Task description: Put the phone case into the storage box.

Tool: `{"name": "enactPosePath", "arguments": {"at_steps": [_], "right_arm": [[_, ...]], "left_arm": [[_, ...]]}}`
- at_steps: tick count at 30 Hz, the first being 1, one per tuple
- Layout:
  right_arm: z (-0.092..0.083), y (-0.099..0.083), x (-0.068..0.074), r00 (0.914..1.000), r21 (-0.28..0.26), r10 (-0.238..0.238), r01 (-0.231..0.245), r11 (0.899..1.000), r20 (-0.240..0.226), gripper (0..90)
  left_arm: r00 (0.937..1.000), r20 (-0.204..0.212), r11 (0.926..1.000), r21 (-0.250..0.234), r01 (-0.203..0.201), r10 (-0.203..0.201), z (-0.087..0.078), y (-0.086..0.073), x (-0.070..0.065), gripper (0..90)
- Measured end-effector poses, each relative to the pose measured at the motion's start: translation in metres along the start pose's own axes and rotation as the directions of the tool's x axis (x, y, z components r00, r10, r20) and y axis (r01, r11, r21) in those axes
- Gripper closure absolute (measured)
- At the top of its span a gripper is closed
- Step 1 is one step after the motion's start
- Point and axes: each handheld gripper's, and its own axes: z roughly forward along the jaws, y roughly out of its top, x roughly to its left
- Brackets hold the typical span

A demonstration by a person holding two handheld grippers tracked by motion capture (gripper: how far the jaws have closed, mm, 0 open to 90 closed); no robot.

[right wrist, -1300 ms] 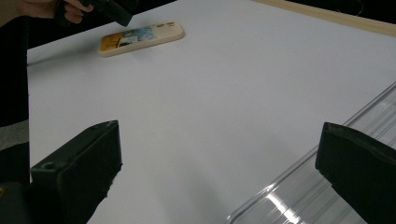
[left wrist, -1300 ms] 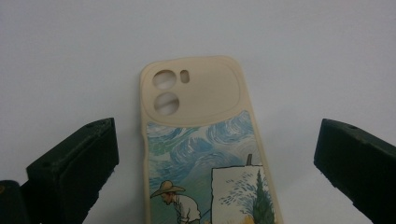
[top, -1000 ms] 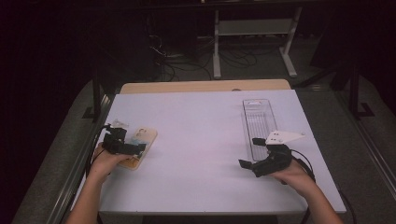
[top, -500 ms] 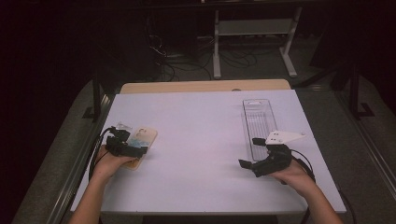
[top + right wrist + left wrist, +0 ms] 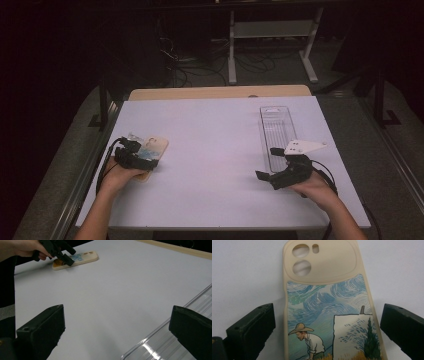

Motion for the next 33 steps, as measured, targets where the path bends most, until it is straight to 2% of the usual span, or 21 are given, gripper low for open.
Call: {"name": "enactPosePath", "arguments": {"at_steps": [3,7,11,14,17,24,28,33], "right_arm": [[-0.0001,0.0000,0.0000,1.0000,0.000,0.001,-0.001,1.000,0.000,0.0],[-0.0002,0.0000,-0.0001,1.0000,0.000,0.001,-0.001,1.000,-0.001,0.0],[-0.0002,0.0000,-0.0001,1.0000,0.000,0.000,0.000,1.000,-0.001,0.0],[-0.0002,0.0000,0.0000,1.0000,0.001,0.001,-0.001,1.000,-0.001,0.0],[-0.0002,0.0000,-0.0001,1.0000,0.000,0.001,-0.001,1.000,-0.001,0.0],[-0.0002,0.0000,-0.0001,1.0000,0.000,0.001,-0.001,1.000,-0.001,0.0],[-0.0002,0.0000,-0.0001,1.0000,0.000,0.002,-0.002,1.000,-0.001,0.0],[-0.0002,0.0000,0.0001,1.0000,0.002,0.002,-0.002,1.000,0.000,0.0]], "left_arm": [[0.9999,-0.003,0.9999,-0.008,0.012,-0.012,0.0017,-0.0004,-0.0019,0.0],[0.9998,-0.011,0.9998,0.017,-0.014,0.014,0.0022,-0.0008,-0.0011,0.0],[0.9999,-0.008,0.9997,0.022,-0.014,0.014,0.0024,-0.0011,-0.0010,0.0],[0.9999,-0.005,0.9997,0.020,-0.013,0.013,0.0027,-0.0014,-0.0009,0.0],[0.9999,0.009,0.9999,0.007,0.007,-0.007,0.0032,-0.0019,-0.0017,2.1],[1.0000,0.005,0.9999,0.014,0.004,-0.004,0.0019,-0.0024,-0.0020,3.4],[0.9999,0.004,0.9999,-0.013,0.011,-0.011,-0.0002,-0.0055,-0.0046,7.7],[1.0000,0.004,1.0000,-0.007,0.005,-0.005,-0.0009,-0.0056,-0.0036,8.2]]}}
